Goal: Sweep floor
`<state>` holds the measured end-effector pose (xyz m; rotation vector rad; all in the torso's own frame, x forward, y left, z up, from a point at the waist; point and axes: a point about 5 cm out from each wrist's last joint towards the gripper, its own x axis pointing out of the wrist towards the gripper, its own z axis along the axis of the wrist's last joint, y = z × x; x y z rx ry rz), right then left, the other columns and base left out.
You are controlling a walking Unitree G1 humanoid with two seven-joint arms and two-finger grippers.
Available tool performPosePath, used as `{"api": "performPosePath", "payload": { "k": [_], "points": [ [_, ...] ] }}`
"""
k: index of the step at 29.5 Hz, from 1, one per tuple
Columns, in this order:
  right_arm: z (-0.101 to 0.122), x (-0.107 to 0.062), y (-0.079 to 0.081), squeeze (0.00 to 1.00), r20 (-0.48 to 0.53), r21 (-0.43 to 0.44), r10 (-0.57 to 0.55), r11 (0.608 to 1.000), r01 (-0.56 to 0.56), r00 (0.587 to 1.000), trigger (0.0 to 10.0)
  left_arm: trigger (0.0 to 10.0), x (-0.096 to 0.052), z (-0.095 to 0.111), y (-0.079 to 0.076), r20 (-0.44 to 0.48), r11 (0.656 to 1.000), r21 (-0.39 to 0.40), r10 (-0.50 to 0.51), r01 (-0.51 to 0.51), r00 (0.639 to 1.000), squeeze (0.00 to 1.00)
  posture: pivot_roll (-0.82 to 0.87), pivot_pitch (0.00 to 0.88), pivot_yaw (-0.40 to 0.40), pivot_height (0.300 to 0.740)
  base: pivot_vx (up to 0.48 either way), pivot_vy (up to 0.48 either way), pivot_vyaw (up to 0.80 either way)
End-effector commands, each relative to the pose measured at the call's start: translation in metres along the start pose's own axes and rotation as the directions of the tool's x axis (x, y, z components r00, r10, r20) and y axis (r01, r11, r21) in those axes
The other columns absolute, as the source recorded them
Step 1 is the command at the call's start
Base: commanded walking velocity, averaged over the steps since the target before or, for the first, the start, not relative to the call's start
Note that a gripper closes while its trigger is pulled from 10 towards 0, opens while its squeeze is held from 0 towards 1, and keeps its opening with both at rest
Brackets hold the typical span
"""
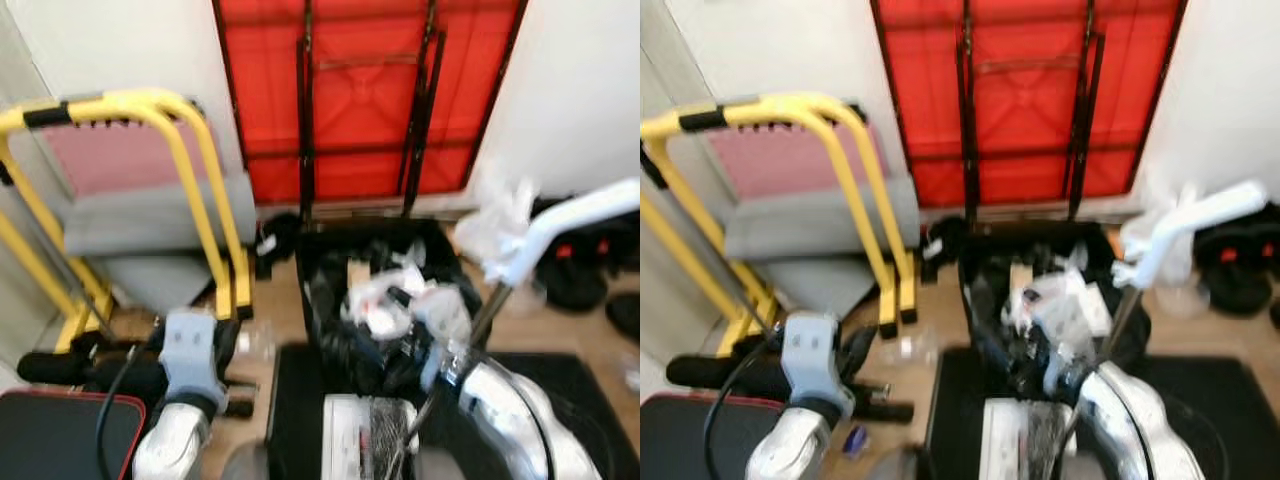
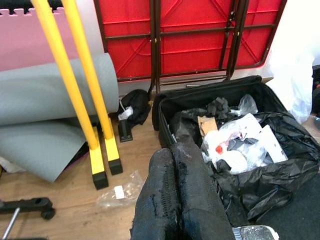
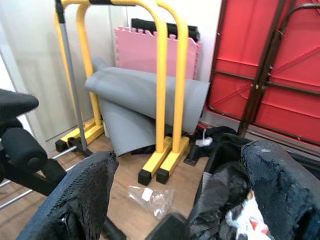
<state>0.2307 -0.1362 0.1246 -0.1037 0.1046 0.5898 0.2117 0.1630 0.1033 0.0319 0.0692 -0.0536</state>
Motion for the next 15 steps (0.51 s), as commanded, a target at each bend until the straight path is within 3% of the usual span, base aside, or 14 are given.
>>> {"api": "performPosePath", "payload": {
  "k": [1, 15],
  "points": [
    [-0.0009, 0.0029, 0.0018, 0.00, 0.000, -0.004, 0.015, 1.000, -0.015, 1.000, 10.0, 10.0, 0.0014, -0.0025, 0.0042, -0.006, 0.998, 0.004, 0.057, -0.057, 0.998, 0.00, -0.15, 0.000, 0.009, 0.670, 0.000, 0.000, 0.00],
    [-0.0019, 0.0098, 0.0008, 0.00, -0.014, -0.026, 0.032, 0.999, -0.032, 0.999, 10.0, 10.0, 0.0097, -0.0027, 0.0078, -0.002, 0.999, 0.003, 0.033, -0.033, 0.999, 0.00, -0.15, 0.000, 0.012, 0.715, 0.000, 0.000, 0.00]
  ]
}}
